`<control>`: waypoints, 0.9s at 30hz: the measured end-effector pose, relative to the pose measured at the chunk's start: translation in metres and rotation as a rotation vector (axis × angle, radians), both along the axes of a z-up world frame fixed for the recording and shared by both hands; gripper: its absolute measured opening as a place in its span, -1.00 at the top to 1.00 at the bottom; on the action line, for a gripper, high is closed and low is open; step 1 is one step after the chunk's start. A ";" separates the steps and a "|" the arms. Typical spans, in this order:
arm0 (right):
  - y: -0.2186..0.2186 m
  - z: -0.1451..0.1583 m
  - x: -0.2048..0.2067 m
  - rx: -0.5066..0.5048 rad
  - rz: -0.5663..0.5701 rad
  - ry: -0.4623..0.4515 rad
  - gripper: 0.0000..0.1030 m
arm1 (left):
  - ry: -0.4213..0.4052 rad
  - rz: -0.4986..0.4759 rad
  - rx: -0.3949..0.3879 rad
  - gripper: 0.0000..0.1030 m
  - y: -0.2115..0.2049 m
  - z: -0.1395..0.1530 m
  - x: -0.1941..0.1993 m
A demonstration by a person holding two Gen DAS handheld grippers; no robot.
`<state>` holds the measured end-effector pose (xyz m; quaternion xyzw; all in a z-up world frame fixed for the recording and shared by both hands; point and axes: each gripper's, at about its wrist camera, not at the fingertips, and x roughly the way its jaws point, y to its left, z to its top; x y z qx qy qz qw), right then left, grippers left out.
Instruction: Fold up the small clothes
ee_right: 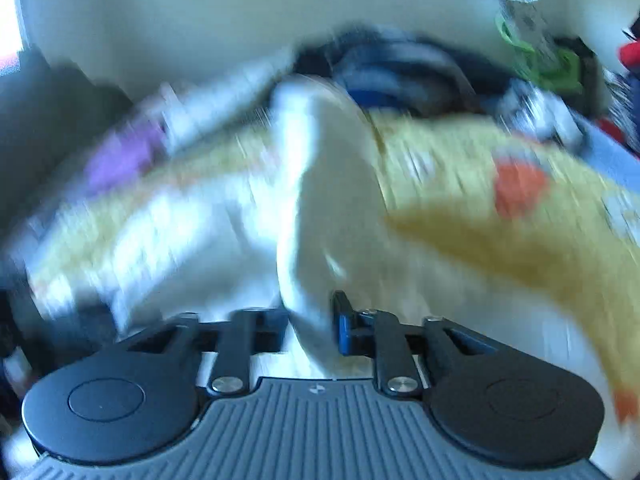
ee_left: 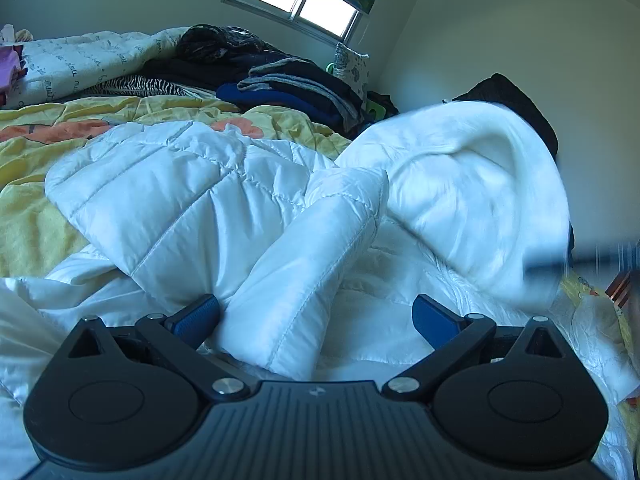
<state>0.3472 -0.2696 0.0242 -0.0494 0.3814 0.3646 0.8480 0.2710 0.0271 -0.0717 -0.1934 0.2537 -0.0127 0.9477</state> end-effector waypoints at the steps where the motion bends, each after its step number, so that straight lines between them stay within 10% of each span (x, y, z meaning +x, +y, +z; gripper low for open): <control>1: -0.005 -0.012 -0.008 -0.030 -0.041 0.041 -0.04 | 0.000 0.000 0.001 -1.00 0.000 0.000 0.000; 4: -0.028 -0.024 -0.020 0.057 -0.188 0.149 -0.22 | 0.000 0.000 0.001 -1.00 0.000 0.000 0.000; 8: -0.078 -0.037 -0.036 0.502 -0.407 0.351 -0.84 | 0.001 0.000 0.002 -1.00 0.000 0.000 0.000; 12: -0.102 -0.068 -0.057 0.795 -0.612 0.491 -0.79 | 0.000 0.000 0.001 -1.00 0.000 0.000 0.000; 18: -0.071 -0.081 -0.065 0.712 -0.697 0.486 -0.43 | 0.002 0.001 0.005 -1.00 0.000 0.000 0.000; 22: -0.049 -0.085 -0.048 0.760 -0.653 0.512 0.79 | 0.005 0.001 0.013 -1.00 -0.001 0.000 0.001; 27: -0.036 -0.054 -0.041 0.718 -0.598 0.358 0.79 | 0.006 0.001 0.016 -1.00 -0.001 0.000 0.001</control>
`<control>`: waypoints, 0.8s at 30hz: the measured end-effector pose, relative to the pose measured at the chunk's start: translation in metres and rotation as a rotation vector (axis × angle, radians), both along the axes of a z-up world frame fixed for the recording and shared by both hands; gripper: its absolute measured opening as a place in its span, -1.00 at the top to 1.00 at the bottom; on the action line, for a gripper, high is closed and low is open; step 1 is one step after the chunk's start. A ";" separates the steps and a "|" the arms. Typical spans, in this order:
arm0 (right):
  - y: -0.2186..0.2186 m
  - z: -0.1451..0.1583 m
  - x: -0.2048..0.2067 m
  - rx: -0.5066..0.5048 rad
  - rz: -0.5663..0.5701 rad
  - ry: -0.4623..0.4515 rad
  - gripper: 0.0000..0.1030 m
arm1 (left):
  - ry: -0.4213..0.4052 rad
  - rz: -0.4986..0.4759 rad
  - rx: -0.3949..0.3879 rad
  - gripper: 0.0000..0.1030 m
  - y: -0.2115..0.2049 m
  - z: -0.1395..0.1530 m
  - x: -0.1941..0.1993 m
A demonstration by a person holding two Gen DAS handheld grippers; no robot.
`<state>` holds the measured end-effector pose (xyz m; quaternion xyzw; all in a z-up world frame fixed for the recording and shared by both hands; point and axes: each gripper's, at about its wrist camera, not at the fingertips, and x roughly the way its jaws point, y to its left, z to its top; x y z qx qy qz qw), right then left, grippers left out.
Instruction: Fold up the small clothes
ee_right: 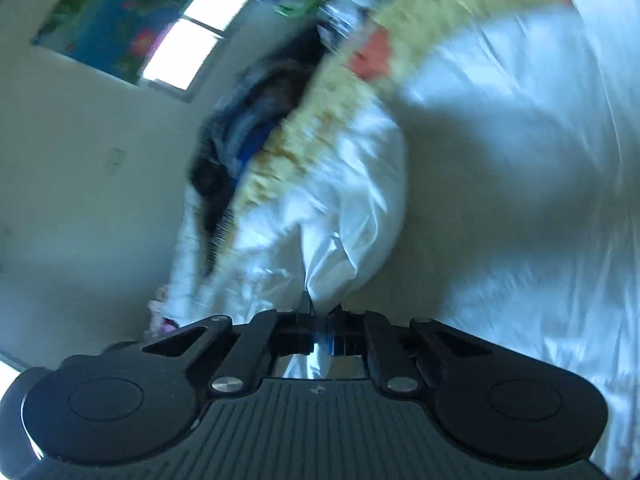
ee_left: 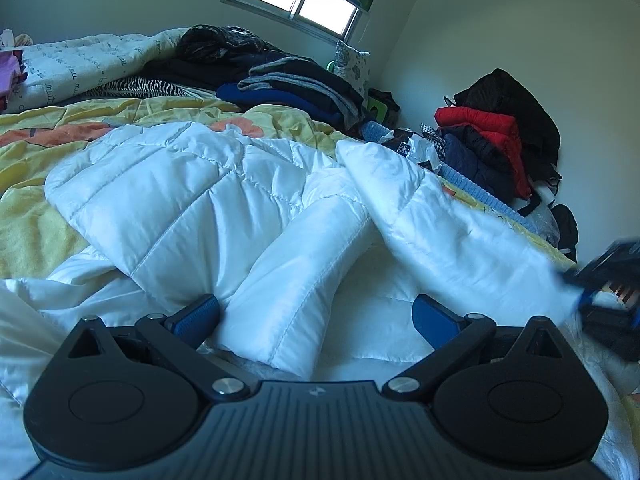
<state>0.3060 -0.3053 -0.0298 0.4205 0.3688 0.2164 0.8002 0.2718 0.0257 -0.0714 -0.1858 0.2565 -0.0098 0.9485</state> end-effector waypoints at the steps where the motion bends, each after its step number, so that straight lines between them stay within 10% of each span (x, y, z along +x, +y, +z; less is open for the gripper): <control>1: -0.007 0.011 -0.003 0.004 -0.008 -0.038 0.79 | 0.000 0.000 -0.001 -1.00 0.000 0.000 0.000; 5: -0.031 0.036 -0.019 -0.095 -0.057 -0.125 0.79 | -0.001 0.001 -0.003 -1.00 0.000 0.000 0.000; 9: -0.020 -0.005 -0.011 -0.197 -0.033 -0.048 0.63 | 0.004 0.003 0.011 -1.00 -0.002 0.001 0.000; 13: -0.019 -0.048 -0.013 -0.071 -0.079 -0.021 0.41 | 0.025 0.019 0.066 -1.00 -0.008 0.004 0.003; 18: -0.024 -0.054 -0.023 -0.012 -0.102 -0.095 0.41 | 0.144 0.262 0.420 -1.00 -0.029 0.019 0.016; 21: -0.027 -0.059 -0.021 0.017 -0.097 -0.096 0.41 | 0.167 0.204 0.510 -0.98 -0.034 0.016 0.028; 24: -0.032 -0.066 -0.019 0.049 -0.094 -0.097 0.40 | 0.143 0.176 0.561 0.04 -0.032 0.022 0.030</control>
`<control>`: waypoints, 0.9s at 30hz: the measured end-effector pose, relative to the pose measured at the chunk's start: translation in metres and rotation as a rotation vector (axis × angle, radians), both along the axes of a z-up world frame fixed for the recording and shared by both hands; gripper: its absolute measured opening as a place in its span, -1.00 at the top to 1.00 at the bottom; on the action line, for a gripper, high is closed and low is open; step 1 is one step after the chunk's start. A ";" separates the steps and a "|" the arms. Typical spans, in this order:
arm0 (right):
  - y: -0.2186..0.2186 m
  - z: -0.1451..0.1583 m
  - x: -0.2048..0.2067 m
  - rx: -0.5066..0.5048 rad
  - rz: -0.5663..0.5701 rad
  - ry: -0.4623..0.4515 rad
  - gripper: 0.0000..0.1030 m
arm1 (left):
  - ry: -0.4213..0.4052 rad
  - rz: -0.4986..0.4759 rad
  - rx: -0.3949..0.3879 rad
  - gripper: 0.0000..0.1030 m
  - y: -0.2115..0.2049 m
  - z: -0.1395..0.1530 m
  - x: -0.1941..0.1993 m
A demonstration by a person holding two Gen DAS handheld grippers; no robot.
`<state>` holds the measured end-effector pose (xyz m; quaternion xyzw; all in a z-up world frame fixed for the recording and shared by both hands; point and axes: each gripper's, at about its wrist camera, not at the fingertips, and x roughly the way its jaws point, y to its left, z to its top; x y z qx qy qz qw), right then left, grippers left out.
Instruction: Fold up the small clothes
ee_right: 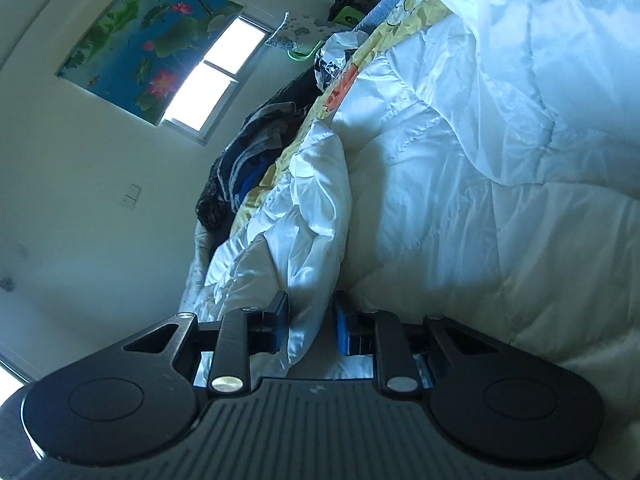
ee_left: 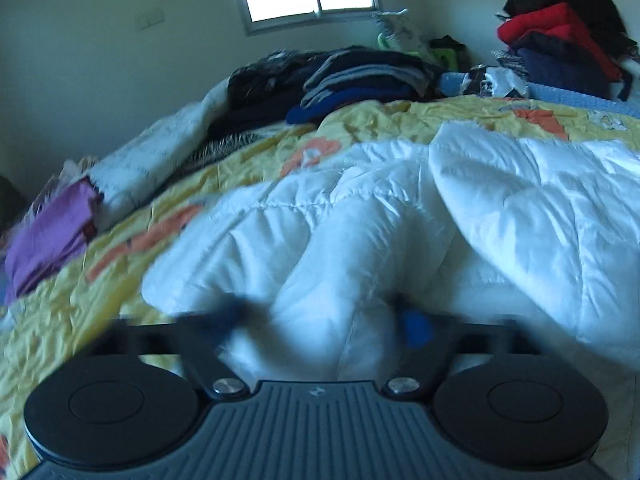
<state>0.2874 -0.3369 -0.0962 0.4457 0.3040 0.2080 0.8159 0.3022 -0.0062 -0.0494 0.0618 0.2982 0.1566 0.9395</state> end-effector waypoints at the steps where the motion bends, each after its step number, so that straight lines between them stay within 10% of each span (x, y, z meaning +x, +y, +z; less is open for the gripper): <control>1: 0.000 -0.001 0.001 0.008 0.001 -0.001 0.39 | -0.011 0.011 -0.009 0.37 0.007 0.006 0.002; 10: -0.015 -0.009 -0.028 0.072 0.020 -0.021 0.28 | 0.090 0.139 0.096 0.39 0.070 0.004 0.040; 13: -0.017 -0.010 -0.029 0.090 0.023 -0.025 0.25 | 0.105 0.110 0.090 -0.19 0.056 0.015 0.027; 14: -0.018 -0.011 -0.029 0.098 0.023 -0.027 0.24 | 0.106 0.090 0.055 -0.49 0.052 0.021 0.020; 19: -0.023 -0.010 -0.030 0.126 0.015 -0.012 0.12 | 0.039 -0.086 -0.169 -0.55 0.011 0.049 -0.025; 27: -0.035 0.075 -0.039 0.000 -0.113 -0.174 -0.51 | -0.127 -0.357 -0.076 -0.55 -0.072 0.064 -0.028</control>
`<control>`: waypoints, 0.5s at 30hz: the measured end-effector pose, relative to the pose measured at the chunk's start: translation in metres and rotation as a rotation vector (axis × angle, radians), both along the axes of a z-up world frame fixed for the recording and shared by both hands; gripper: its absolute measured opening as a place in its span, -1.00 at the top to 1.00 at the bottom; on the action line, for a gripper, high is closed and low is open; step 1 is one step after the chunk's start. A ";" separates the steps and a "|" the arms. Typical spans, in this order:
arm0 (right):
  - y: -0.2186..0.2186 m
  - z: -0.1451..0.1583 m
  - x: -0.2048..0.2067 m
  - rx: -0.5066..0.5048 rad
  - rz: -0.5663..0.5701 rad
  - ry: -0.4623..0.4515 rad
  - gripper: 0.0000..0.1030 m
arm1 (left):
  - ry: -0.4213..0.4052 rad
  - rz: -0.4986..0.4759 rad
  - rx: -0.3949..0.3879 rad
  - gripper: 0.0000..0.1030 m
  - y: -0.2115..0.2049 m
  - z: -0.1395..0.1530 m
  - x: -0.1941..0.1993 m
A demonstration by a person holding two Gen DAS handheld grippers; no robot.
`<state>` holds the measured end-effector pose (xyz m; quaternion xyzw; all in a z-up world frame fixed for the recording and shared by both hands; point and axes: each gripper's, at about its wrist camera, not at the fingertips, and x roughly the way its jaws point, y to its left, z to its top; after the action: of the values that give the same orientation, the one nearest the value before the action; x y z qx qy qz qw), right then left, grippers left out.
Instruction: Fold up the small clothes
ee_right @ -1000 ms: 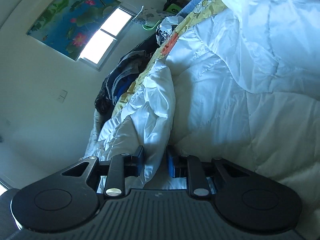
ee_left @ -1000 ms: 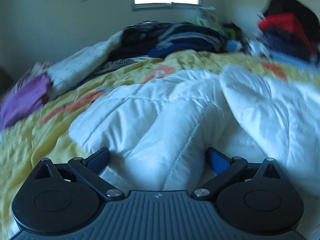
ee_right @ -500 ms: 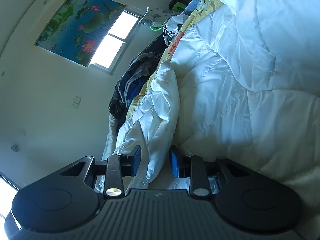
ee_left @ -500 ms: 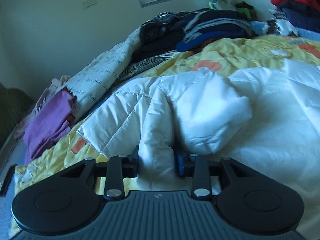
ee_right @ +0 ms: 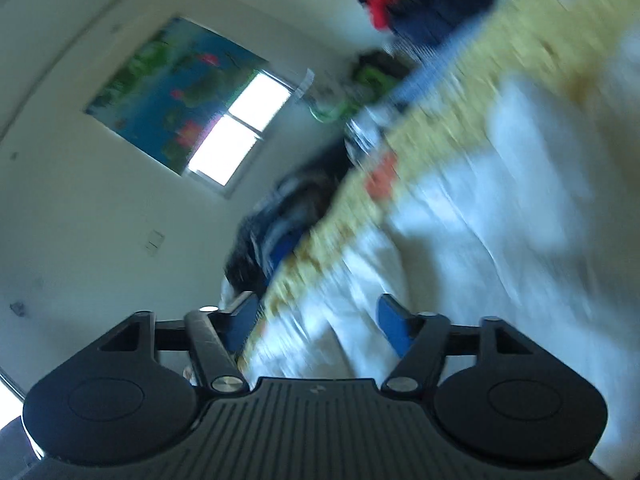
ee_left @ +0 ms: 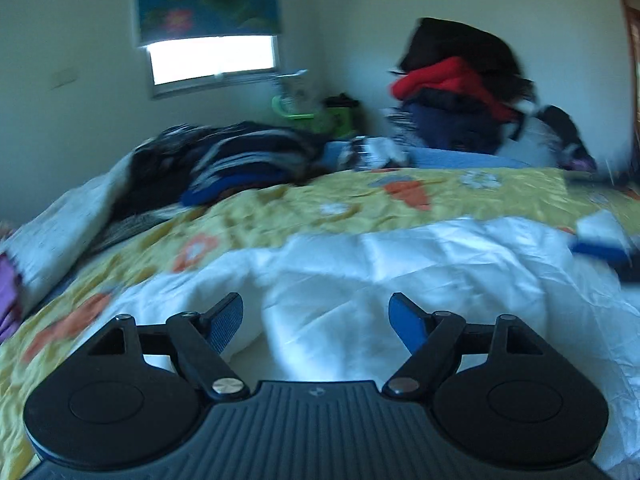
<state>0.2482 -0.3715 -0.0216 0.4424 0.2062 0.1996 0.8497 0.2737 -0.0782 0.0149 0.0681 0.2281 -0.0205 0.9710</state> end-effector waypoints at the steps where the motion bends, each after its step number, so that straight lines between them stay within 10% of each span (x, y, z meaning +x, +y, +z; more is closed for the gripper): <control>1: 0.002 0.009 0.012 0.005 0.025 -0.015 -0.78 | 0.004 -0.021 -0.010 -0.55 -0.006 -0.003 0.007; 9: 0.058 0.002 0.142 -0.023 0.223 0.169 -0.95 | 0.218 -0.091 0.067 -0.58 -0.038 -0.060 0.066; 15: 0.068 -0.049 0.172 -0.100 0.198 0.219 -0.68 | 0.242 -0.119 -0.097 -0.83 -0.007 -0.082 0.082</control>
<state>0.4200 -0.3031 -0.0701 0.3963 0.3500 0.2224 0.8191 0.3559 -0.0851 -0.0675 0.0313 0.3376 -0.0971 0.9357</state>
